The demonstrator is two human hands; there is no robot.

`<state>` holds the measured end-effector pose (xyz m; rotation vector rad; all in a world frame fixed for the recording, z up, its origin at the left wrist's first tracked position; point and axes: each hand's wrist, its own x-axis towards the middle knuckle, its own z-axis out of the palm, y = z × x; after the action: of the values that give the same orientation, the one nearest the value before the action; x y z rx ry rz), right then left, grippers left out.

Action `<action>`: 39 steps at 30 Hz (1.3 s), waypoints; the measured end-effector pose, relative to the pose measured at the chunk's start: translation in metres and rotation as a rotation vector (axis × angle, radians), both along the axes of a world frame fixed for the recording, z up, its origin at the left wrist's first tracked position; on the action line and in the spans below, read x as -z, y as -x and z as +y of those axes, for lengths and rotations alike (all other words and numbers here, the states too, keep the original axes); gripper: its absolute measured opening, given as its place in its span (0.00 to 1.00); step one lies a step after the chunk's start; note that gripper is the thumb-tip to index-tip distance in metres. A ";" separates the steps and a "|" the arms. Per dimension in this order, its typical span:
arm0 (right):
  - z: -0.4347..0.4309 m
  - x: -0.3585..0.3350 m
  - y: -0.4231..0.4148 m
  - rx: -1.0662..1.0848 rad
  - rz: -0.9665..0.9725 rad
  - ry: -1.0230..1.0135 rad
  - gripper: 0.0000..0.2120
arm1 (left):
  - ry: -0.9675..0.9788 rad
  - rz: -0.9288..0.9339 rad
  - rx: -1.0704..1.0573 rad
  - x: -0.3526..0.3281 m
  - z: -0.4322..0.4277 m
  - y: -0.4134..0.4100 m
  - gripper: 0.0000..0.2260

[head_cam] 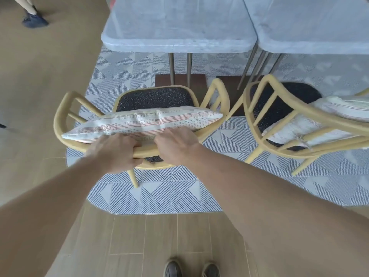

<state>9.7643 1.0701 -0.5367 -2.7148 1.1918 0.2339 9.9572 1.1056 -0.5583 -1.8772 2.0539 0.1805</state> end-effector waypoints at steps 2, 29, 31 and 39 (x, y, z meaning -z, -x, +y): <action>0.001 0.000 0.012 0.011 0.019 0.003 0.09 | -0.005 0.017 0.014 0.002 -0.001 0.012 0.17; -0.026 0.010 0.106 0.068 0.027 0.080 0.09 | 0.093 0.040 0.125 0.006 -0.039 0.107 0.18; -0.038 0.009 0.107 0.076 0.029 0.090 0.08 | 0.100 0.041 0.107 0.004 -0.051 0.109 0.17; -0.055 0.015 0.111 0.039 0.013 0.100 0.10 | 0.102 0.061 0.109 -0.001 -0.060 0.108 0.15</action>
<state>9.6531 1.0153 -0.5518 -2.7751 1.2925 0.1921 9.8495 1.0451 -0.5575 -1.8324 2.2396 0.1080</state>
